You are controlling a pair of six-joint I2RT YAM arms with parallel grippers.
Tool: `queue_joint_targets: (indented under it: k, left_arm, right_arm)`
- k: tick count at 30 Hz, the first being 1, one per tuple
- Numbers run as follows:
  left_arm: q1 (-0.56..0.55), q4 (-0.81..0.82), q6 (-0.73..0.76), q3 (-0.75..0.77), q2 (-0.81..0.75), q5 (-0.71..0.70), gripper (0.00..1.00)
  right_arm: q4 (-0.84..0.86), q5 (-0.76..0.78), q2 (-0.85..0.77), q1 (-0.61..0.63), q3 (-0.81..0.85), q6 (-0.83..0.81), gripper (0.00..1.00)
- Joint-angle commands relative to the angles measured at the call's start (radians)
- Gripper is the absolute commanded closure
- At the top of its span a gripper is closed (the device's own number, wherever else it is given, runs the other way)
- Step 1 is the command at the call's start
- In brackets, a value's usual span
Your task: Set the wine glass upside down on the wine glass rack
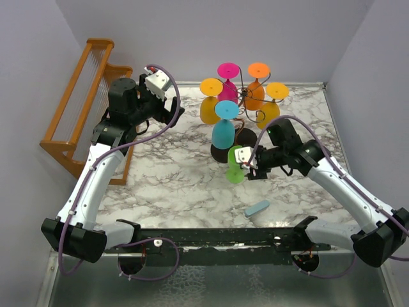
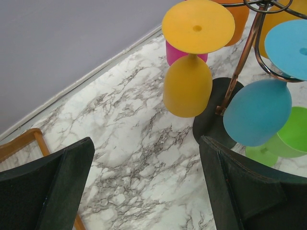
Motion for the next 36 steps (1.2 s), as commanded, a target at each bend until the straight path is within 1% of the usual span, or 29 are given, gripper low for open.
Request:
queue_joint_targets:
  k: [1,10,16,21,24,26,31,33,36]
  left_arm:
    - [0.004,0.03,0.012,-0.004,-0.012,-0.011,0.07]
    - [0.006,0.031,0.012,-0.005,-0.01,-0.008,0.07]
    - [0.005,0.03,0.015,-0.01,-0.013,-0.006,0.07]
    - [0.006,0.029,0.015,-0.008,-0.014,-0.005,0.07]
    - [0.006,0.032,0.016,-0.01,-0.014,-0.007,0.07]
    - [0.006,0.032,0.017,-0.011,-0.014,-0.006,0.07]
    - [0.005,0.029,0.019,-0.011,-0.016,-0.006,0.07]
    - [0.005,0.029,0.019,-0.012,-0.016,-0.006,0.07]
    - [0.006,0.032,0.021,-0.013,-0.016,-0.007,0.07]
  right_arm:
    - [0.009,-0.022,0.027,-0.002,-0.002,-0.003,0.43]
    - [0.02,-0.018,0.074,0.004,-0.005,-0.002,0.45]
    - [0.044,0.001,0.103,0.01,-0.014,0.006,0.51]
    - [0.064,0.014,0.121,0.012,-0.024,0.015,0.52]
    - [0.065,0.016,0.131,0.015,-0.029,0.017,0.55]
    - [0.062,0.015,0.136,0.017,-0.029,0.017,0.58]
    - [0.04,0.007,0.15,0.017,-0.02,0.015,0.77]
    - [0.02,-0.005,0.156,0.018,-0.012,0.013,0.81]
    - [-0.009,-0.059,0.162,0.017,0.006,0.005,0.91]
